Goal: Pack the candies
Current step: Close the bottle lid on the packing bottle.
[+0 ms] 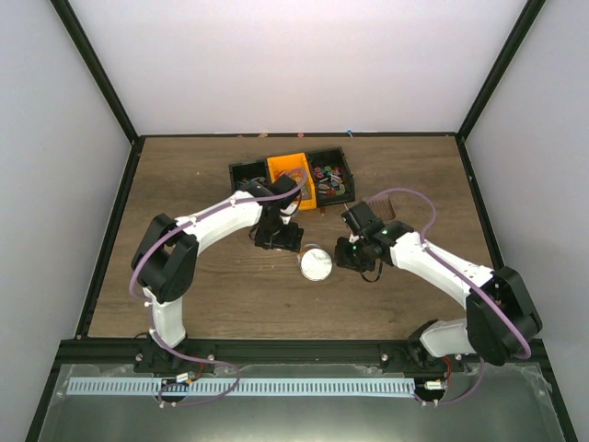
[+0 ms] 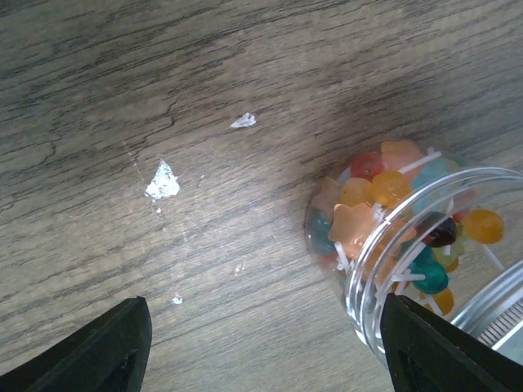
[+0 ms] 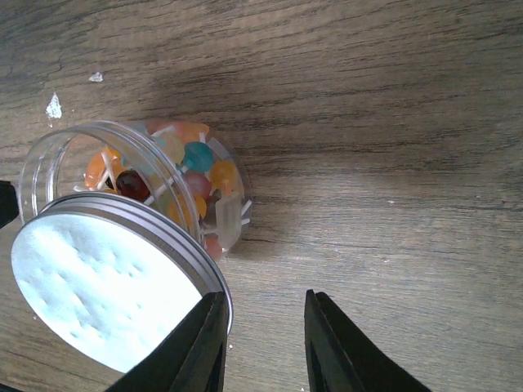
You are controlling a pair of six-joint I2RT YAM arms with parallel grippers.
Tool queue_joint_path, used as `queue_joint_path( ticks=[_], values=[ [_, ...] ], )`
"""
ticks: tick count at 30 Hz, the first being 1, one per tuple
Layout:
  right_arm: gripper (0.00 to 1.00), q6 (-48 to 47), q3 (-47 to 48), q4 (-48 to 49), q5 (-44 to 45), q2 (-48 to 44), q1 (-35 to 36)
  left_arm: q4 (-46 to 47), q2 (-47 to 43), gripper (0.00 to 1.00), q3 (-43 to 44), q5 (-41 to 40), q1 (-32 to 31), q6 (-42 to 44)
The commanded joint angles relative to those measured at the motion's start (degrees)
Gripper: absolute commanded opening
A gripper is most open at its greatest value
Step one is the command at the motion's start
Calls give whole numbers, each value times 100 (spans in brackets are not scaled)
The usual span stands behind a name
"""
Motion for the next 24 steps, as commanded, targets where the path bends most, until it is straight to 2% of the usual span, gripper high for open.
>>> queue_joint_path(
  ticks=[1,8,14,24],
  values=[
    [28,88,-28,-47,36,-86,6,71,-266,79,29,114,4,60],
    [28,275,-48,-612,286,-41,6,-4,-341,79,120,79,10,68],
    [28,588,-555,-512,-7,-435,45,20,-316,79,178,79,43,69],
    [30,1729,-580,-143,9,-80,998,44,-281,79,195,-57,163,13]
  ],
)
